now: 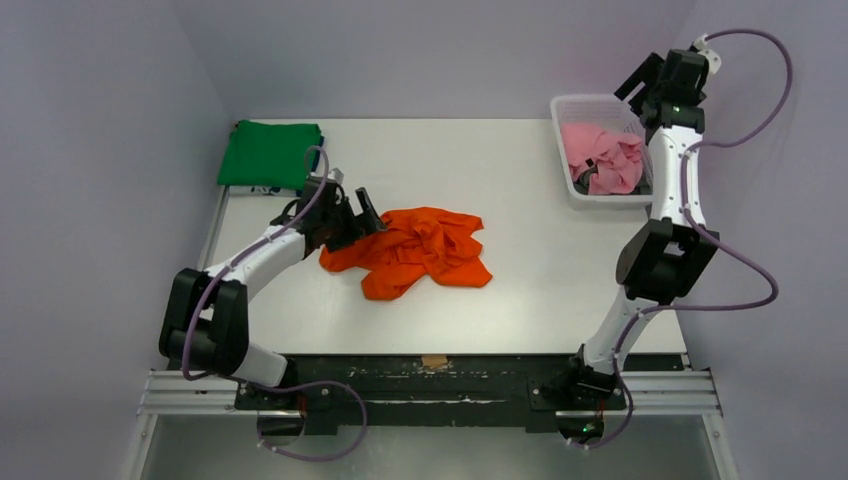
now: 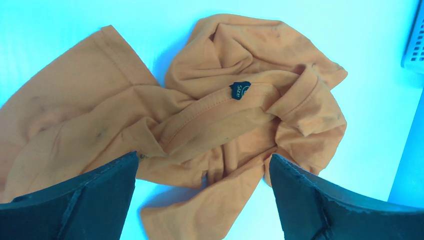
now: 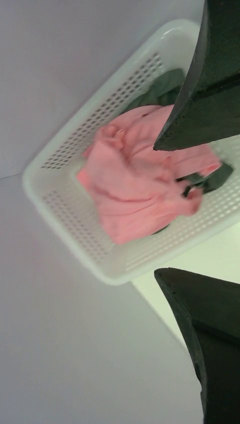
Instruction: Fold and stack the t-shirts
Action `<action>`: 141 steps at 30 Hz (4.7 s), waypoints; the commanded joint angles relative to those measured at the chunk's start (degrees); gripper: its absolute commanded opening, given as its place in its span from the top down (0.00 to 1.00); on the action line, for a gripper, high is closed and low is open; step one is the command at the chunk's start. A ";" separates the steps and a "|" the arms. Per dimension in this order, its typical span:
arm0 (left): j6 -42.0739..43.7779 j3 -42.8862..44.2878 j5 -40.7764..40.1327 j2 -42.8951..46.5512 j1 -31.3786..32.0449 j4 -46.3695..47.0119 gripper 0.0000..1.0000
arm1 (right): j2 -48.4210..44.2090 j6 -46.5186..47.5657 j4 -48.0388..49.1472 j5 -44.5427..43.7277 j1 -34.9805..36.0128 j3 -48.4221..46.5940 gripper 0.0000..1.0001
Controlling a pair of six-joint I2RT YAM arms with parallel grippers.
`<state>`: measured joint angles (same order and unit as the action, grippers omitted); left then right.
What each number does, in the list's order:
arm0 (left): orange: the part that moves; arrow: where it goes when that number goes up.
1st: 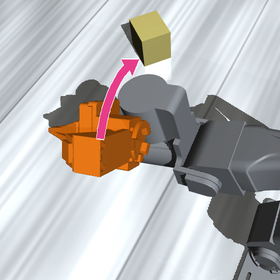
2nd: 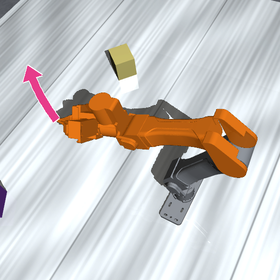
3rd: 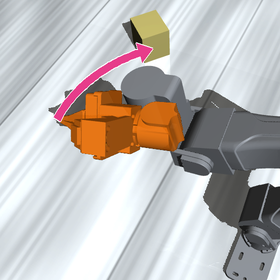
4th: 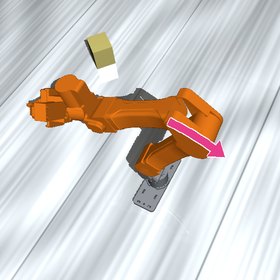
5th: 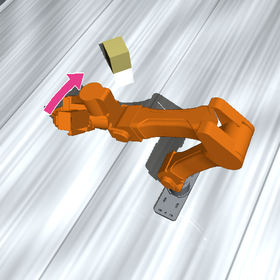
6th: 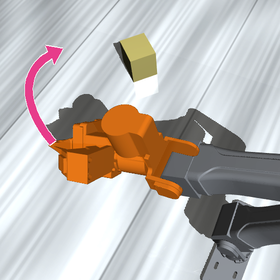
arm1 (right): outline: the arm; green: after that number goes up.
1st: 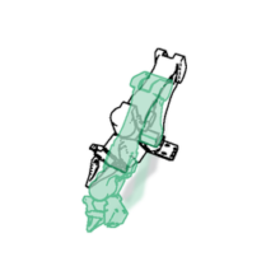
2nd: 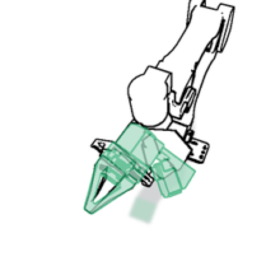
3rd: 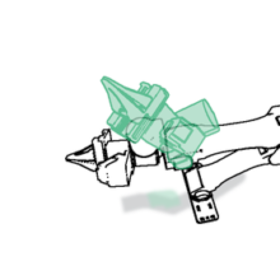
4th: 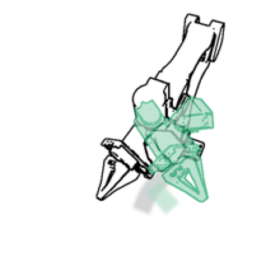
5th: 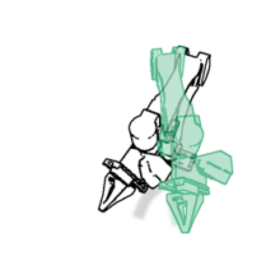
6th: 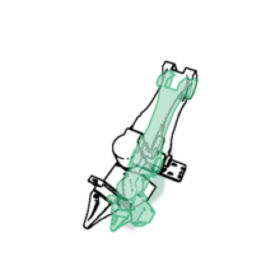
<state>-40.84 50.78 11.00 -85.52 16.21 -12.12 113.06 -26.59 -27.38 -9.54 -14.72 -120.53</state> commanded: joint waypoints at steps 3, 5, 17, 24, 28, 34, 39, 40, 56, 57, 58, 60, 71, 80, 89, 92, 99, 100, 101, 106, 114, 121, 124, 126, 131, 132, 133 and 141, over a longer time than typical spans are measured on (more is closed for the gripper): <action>-1.85 0.09 -8.11 7.88 0.06 -9.48 0.00 | -19.32 10.21 6.41 2.90 12.13 23.96 0.14; -3.33 -0.05 -12.93 9.60 -0.01 -14.61 0.00 | -22.21 12.16 10.91 10.17 17.60 33.06 0.15; -10.41 -2.35 -10.07 3.50 -6.47 -18.47 0.01 | -16.57 15.88 13.79 26.88 41.37 48.46 0.26; -11.16 0.84 -7.03 -4.64 -5.49 -19.73 0.12 | -10.07 13.57 15.77 26.96 46.04 48.68 0.38; -11.37 3.74 -4.45 -9.68 -4.78 -19.15 0.43 | -9.46 13.27 16.29 27.78 46.95 48.88 0.63; -8.00 8.26 2.06 -15.51 -4.14 -13.46 1.00 | -12.91 14.12 13.86 22.38 46.89 48.77 1.00; -3.85 8.00 -4.22 -1.06 -3.56 -10.38 1.00 | -23.78 14.93 11.82 9.71 45.32 48.67 1.00; -2.20 8.23 -4.53 2.40 -3.52 -9.14 1.00 | -25.98 15.87 11.56 10.11 44.64 48.20 1.00; 11.48 20.48 3.75 40.30 0.76 11.09 1.00 | -54.87 32.98 0.81 23.71 43.27 27.35 1.00; 11.86 22.17 5.06 41.11 0.82 13.20 1.00 | -54.95 33.08 -0.75 26.57 43.28 24.51 1.00; 12.44 23.62 5.85 41.79 0.80 13.78 1.00 | -54.82 33.37 -2.53 29.52 43.28 21.25 1.00; 13.59 26.53 7.00 42.91 0.84 14.15 1.00 | -54.24 33.95 -6.07 33.30 43.29 14.85 1.00; 15.48 39.90 8.64 36.88 0.82 5.81 1.00 | -48.93 32.21 -9.16 23.72 43.29 4.47 1.00; 15.21 39.88 -11.50 16.28 0.76 -10.87 1.00 | -37.43 31.78 -4.37 3.57 39.51 18.19 1.00; 10.00 53.73 -18.74 -22.44 -4.28 -25.52 0.62 | -3.02 25.56 4.97 8.61 31.10 13.87 0.54; 8.39 55.64 -13.26 -25.36 -5.10 -25.64 0.04 | 7.74 24.28 -6.54 6.54 31.10 0.93 0.17; 8.35 48.33 -3.46 -21.20 -4.71 -19.10 0.00 | -4.35 19.26 3.20 5.32 31.16 21.81 0.12; 8.08 47.93 -1.33 -21.49 -4.53 -18.91 0.00 | -6.12 17.37 3.33 4.99 31.16 24.83 0.11; 7.98 47.58 0.18 -21.90 -4.26 -18.22 0.00 | -7.94 16.33 3.67 4.56 31.16 27.67 0.11; 5.51 48.50 10.15 -27.86 -2.46 -15.38 0.00 | -13.43 12.06 3.08 7.50 32.21 40.66 0.15; 3.76 50.53 13.35 -36.67 -1.09 -16.71 0.00 | -11.36 9.71 -1.68 6.84 38.06 49.31 0.20; 2.89 46.45 8.30 -38.03 -0.64 -23.82 0.00 | -2.31 4.99 -3.61 5.01 37.42 47.06 0.20; 1.71 42.94 4.90 -37.30 -0.28 -30.89 0.00 | 4.39 4.71 -5.52 3.15 35.14 39.24 0.20; 1.45 38.03 5.34 -35.26 -0.02 -31.19 0.00 | 9.71 5.14 -6.49 2.66 33.46 32.08 0.21; -0.19 29.71 8.49 -32.10 2.47 -30.64 0.00 | 29.18 12.05 -10.95 6.07 32.29 2.94 0.21; -0.47 29.64 9.82 -32.47 3.15 -30.90 0.00 | 33.18 13.60 -12.15 7.38 32.29 -4.30 0.21; -1.23 29.59 11.33 -32.98 4.15 -30.60 0.00 | 36.58 14.34 -12.71 8.17 32.30 -10.81 0.21; -6.50 43.21 22.94 -39.98 14.97 -22.16 0.00 | 38.97 15.46 13.25 18.62 32.52 -14.99 0.15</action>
<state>-44.53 86.35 29.12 -119.87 25.50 -35.51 151.44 -12.34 -26.61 1.19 17.50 -136.94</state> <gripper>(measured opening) 0.998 0.850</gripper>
